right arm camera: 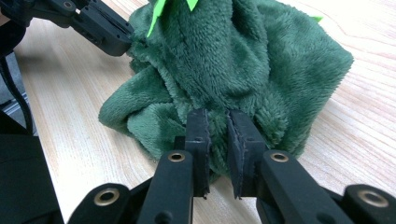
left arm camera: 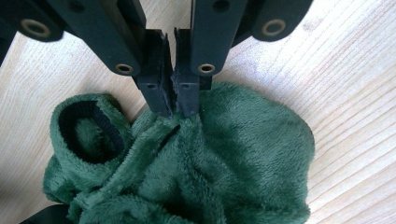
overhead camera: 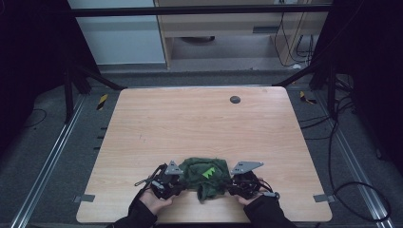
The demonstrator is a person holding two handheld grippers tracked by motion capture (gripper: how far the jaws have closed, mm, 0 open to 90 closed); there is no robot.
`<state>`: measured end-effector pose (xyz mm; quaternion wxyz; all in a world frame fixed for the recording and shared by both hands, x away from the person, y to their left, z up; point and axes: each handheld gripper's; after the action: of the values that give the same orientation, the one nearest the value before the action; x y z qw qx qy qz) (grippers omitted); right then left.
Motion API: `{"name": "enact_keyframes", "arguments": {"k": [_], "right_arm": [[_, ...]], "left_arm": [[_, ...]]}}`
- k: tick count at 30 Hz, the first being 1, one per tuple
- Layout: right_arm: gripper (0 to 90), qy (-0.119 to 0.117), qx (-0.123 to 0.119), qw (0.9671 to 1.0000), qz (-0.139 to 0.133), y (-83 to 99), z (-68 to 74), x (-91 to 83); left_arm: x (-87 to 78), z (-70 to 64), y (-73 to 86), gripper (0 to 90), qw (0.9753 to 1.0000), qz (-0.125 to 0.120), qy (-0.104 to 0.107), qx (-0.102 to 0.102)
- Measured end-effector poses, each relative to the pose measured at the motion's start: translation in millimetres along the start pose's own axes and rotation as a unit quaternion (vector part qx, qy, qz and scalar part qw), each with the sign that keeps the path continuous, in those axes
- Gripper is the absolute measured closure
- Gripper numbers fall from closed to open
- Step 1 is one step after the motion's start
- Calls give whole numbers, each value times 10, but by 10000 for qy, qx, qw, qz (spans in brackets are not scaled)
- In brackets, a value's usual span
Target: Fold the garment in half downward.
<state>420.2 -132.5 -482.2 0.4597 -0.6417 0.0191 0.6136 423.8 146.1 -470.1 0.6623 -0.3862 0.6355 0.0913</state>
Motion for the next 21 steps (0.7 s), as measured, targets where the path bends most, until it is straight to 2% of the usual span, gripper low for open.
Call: {"name": "enact_keyframes", "arguments": {"k": [6, 10, 16, 21], "right_arm": [[743, 29, 27, 10000, -91, -26, 19, -38], [719, 37, 118, 9996, -255, -52, 9, -121], [713, 112, 210, 9984, -515, -82, -20, -245], [698, 205, 226, 9977, -599, -127, -58, -290]], "left_arm": [[-51, 8, -5, 845, 9999, -147, 27, -38], [-122, 33, -11, 788, 9995, -302, 43, -104], [-246, 69, -30, 717, 9986, -488, -73, -182], [-355, 154, -76, 670, 9978, -578, -160, -297]]}}
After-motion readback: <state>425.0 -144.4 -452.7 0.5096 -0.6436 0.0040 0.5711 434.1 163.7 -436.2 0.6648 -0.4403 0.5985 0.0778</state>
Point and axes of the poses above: each handheld gripper's, and its own axes: x roughly forward along the jaws, y roughly out of its underside, z roughly to its left, and after that the axes turned 14 degrees about z, right-handed
